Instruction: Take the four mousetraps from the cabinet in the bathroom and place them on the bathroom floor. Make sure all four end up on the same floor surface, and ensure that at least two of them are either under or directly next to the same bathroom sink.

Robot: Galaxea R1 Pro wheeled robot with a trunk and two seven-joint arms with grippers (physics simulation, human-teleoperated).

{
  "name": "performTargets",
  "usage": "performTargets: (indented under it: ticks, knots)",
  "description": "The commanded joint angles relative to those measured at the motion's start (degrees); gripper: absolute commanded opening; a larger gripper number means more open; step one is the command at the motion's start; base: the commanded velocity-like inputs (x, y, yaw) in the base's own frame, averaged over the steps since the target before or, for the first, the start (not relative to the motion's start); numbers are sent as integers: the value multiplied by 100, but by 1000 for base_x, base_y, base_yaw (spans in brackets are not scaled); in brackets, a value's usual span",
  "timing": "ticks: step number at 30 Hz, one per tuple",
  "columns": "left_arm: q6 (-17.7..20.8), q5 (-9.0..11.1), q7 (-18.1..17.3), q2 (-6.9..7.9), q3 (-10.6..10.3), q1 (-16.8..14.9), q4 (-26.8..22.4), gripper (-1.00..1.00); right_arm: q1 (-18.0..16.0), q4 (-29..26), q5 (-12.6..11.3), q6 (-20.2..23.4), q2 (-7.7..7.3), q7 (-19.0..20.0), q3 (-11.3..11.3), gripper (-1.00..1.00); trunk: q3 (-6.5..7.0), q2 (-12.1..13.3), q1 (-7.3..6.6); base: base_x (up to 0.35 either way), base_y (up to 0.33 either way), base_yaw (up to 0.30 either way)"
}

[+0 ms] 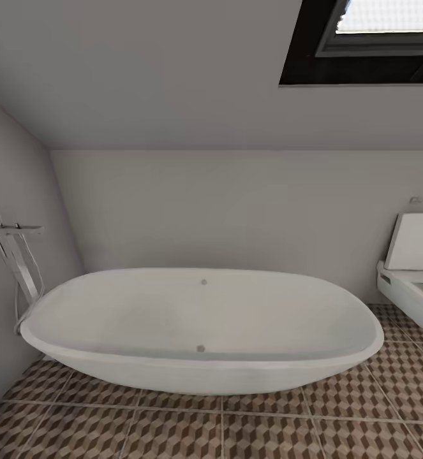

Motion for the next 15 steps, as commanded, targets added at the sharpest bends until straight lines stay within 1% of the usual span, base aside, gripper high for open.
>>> performTargets:
  ticks: [1,5,15]
  knots:
    - [-33,26,-13,-33,16,-6,-33,100,9,9,33,-13,-3,6,26,100,-3,-3,0,0,0,0]
    - [-70,26,-12,-34,19,-7,-163,100,9,9,53,-5,-5,7,29,100,-3,-3,0,0,0,0]
    - [-76,26,-13,-35,34,-8,-240,100,9,9,66,-5,-1,9,34,100,-3,-3,0,0,0,0]
